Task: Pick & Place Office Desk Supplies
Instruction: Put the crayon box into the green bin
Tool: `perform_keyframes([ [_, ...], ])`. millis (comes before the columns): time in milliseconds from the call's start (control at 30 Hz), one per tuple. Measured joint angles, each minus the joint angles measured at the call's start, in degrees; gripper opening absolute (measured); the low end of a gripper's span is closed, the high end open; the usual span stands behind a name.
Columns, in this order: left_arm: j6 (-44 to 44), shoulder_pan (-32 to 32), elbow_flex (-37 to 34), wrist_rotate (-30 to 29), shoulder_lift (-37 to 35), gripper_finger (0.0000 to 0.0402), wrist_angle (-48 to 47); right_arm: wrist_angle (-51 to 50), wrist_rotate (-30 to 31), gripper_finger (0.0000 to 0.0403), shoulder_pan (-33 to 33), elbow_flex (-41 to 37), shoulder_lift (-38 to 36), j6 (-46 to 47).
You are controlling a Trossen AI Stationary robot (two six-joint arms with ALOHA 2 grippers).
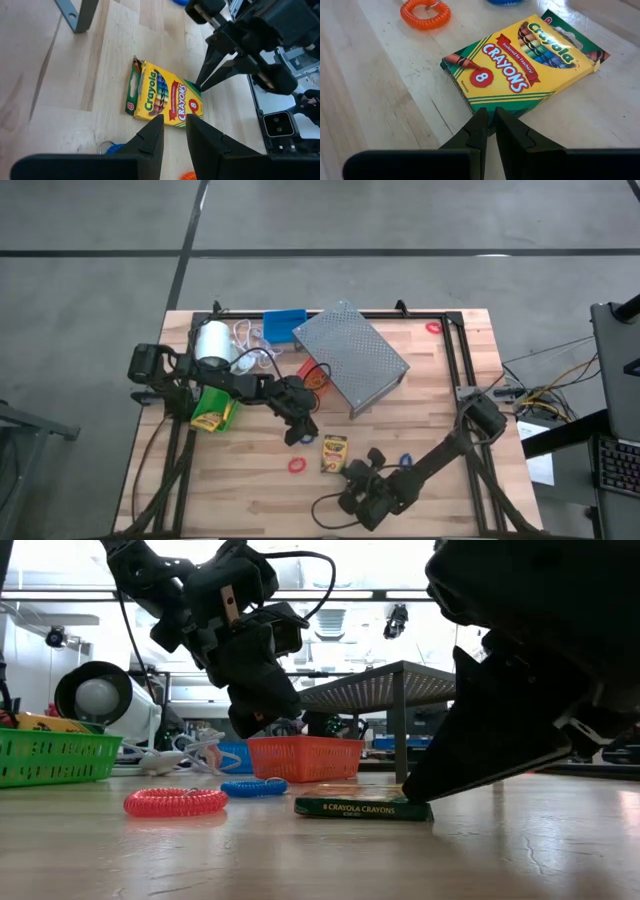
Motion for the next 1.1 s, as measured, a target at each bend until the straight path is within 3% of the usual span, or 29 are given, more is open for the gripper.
perform_keyframes([
  [167,0.0,0.0,0.0,0.0,0.0,0.0086,0.4,0.1,2.4,0.0031,0.8,0.3,0.1,0.0],
  [833,0.0,0.0,0.0,0.0,0.0,0.0086,0.3,0.5,2.7,0.0031,0.9,0.3,0.2,0.0],
  [1100,-1.9,0.0,1.1,3.0,5.7,0.0086,0.9,0.7,2.1,0.0031,0.9,0.3,0.1,-0.2],
])
